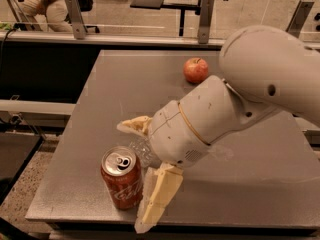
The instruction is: Knock coke can over
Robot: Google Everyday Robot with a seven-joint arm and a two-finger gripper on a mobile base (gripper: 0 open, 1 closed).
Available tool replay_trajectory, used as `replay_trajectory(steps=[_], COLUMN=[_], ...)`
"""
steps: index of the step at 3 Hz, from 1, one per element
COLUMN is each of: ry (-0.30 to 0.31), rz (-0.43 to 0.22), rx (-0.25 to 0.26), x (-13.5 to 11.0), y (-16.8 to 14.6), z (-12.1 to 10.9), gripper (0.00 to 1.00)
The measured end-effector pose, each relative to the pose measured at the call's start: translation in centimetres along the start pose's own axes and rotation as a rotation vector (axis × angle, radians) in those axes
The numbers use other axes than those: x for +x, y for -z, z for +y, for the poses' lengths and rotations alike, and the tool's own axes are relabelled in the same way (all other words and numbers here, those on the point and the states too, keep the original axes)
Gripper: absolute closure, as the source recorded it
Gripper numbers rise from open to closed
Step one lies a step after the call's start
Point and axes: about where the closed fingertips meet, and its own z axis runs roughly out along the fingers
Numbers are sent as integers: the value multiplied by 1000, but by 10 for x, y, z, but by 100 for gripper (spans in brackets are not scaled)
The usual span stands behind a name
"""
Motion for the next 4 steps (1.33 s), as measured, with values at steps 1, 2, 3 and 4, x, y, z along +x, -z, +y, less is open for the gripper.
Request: replay_trajectory(steps=[1, 2, 3, 4], ry=[-11, -17, -22, -34], rz=[-12, -29, -55, -66], rx=[10, 7, -2, 8], x=[-1, -5, -10, -12], y=[-1, 0, 1, 19], z=[-7, -8, -7, -8], gripper=[19, 41, 65, 88])
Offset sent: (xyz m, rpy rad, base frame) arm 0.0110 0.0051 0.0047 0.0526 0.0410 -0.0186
